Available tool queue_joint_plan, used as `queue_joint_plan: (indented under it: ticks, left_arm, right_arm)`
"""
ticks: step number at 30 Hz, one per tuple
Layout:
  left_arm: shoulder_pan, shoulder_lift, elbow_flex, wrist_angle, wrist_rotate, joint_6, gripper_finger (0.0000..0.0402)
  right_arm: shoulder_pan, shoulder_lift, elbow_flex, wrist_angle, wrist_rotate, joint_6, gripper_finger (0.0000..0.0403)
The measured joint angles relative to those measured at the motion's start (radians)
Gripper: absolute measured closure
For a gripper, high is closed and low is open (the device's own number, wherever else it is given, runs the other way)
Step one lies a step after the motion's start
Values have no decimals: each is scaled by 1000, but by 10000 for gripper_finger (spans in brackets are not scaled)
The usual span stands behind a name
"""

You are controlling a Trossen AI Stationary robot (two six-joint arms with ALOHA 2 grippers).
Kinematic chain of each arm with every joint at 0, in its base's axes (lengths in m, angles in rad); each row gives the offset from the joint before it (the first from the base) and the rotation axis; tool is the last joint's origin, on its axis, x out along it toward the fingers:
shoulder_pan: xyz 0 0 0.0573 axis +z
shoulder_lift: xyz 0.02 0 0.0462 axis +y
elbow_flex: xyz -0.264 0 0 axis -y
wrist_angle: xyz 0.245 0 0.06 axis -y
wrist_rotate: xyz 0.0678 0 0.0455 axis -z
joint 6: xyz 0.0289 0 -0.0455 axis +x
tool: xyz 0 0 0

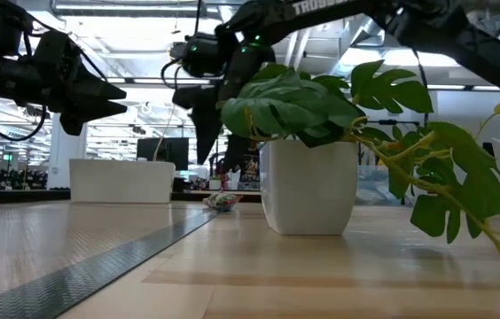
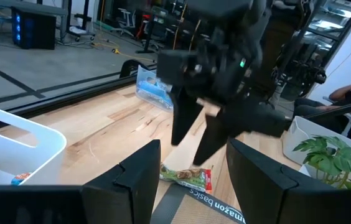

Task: Pick and place Granola Bars by type
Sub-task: Put the red granola bar into the gray bin

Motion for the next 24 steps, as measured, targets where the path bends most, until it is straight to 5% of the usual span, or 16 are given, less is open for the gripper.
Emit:
queue_joint_plan:
  ticks: [19, 24]
  left_arm:
    - [0, 0, 0, 0, 0, 0, 226]
    - [0, 0, 0, 0, 0, 0, 226]
  right_arm:
    - [-1, 98, -8, -29, 55, 16, 156]
    - [-1, 98, -8, -32, 54, -10, 197]
